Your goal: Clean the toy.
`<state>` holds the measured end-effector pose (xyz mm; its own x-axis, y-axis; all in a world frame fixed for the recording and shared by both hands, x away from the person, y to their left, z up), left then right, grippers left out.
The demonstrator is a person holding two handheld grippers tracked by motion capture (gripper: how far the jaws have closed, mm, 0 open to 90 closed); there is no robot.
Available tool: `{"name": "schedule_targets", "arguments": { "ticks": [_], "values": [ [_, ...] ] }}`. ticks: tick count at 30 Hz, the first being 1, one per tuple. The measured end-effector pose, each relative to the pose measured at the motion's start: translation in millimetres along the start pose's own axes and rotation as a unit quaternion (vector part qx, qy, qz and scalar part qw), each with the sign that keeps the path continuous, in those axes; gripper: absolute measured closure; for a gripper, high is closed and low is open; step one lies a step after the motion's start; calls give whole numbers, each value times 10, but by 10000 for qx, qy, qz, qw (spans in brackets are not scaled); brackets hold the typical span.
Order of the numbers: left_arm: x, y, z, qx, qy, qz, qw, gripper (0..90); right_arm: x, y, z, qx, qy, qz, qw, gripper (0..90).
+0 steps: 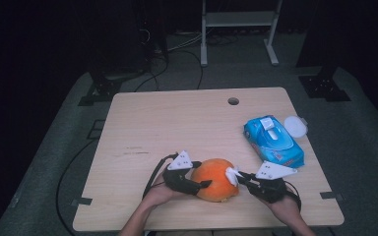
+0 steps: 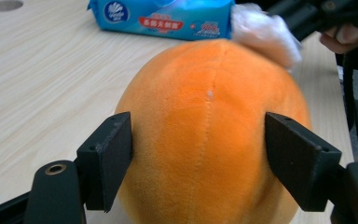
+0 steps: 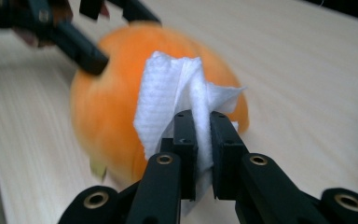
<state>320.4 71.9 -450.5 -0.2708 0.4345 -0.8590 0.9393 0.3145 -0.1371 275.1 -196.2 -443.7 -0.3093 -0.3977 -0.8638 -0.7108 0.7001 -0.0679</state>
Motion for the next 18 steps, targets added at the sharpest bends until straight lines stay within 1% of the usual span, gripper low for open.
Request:
{"name": "schedule_targets", "arguments": {
  "ticks": [3,6,10,14,18],
  "values": [
    [34,40,-25,90,-22,-89,9999,256,139,9,-19,-65,186,66,9998,817],
    [26,13,-12,117,-7,20,9999,260,192,-7,-28,-127,211,250,9994,817],
    [23,-24,-2,147,12,143,9998,276,144,-79,40,-124,157,452,9988,817],
    [23,-42,-2,177,33,210,9996,281,31,-156,128,-75,35,553,9984,817],
    [20,-80,6,211,54,340,9992,280,-71,-231,208,-37,-74,655,9978,817]
  ]
}}
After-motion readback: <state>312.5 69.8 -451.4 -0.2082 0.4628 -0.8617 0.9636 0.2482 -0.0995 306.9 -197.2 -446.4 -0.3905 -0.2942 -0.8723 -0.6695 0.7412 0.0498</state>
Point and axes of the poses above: each handheld gripper's, and its own axes: z roughly forward along the jaws, x roughly out of its underside, y roughly to its left, the point moved 2 cm from there along z, roughly forward along the jaws, and after that the axes turned 6 degrees about x, right-handed, at the moved point
